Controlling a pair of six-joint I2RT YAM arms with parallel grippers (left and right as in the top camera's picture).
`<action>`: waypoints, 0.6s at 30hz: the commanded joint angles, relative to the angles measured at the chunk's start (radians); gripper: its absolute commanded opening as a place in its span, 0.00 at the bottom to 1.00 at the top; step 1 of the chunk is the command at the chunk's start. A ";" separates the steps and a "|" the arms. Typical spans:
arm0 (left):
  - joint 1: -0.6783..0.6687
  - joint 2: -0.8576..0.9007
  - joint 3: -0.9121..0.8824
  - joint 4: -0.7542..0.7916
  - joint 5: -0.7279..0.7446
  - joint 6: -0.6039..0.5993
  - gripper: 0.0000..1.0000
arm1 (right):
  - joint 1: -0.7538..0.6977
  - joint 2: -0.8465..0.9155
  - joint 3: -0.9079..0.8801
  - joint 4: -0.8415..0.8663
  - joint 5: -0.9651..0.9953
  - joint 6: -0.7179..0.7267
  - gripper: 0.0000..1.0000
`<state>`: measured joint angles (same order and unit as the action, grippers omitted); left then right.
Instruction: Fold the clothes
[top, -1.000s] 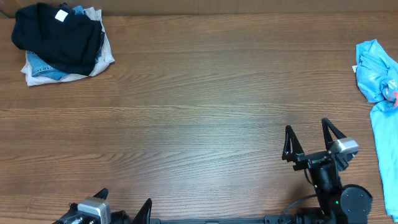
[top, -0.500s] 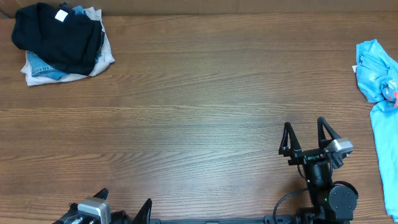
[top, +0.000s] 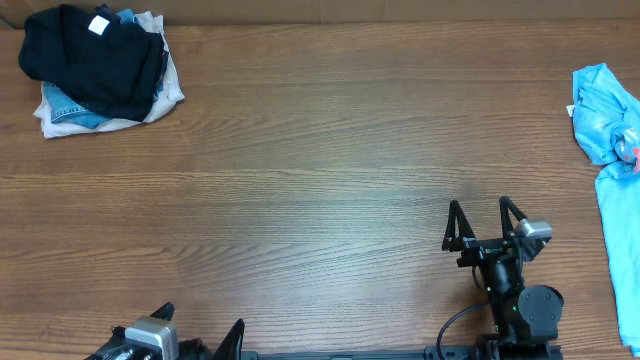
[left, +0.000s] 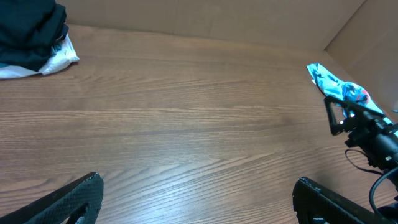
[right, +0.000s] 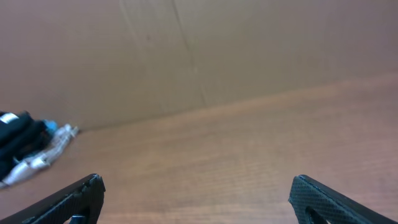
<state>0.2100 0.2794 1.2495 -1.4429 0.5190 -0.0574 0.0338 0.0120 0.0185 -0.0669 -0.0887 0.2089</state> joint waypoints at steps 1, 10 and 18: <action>-0.001 -0.003 -0.002 0.003 -0.006 -0.018 1.00 | 0.005 -0.009 -0.011 -0.014 0.035 -0.032 1.00; -0.001 -0.003 -0.002 0.003 -0.006 -0.018 1.00 | 0.005 -0.009 -0.011 -0.014 0.035 -0.041 1.00; -0.001 -0.003 -0.002 0.003 -0.006 -0.018 1.00 | 0.005 -0.009 -0.011 -0.014 0.035 -0.041 1.00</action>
<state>0.2100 0.2794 1.2495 -1.4429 0.5190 -0.0574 0.0334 0.0120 0.0185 -0.0837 -0.0666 0.1783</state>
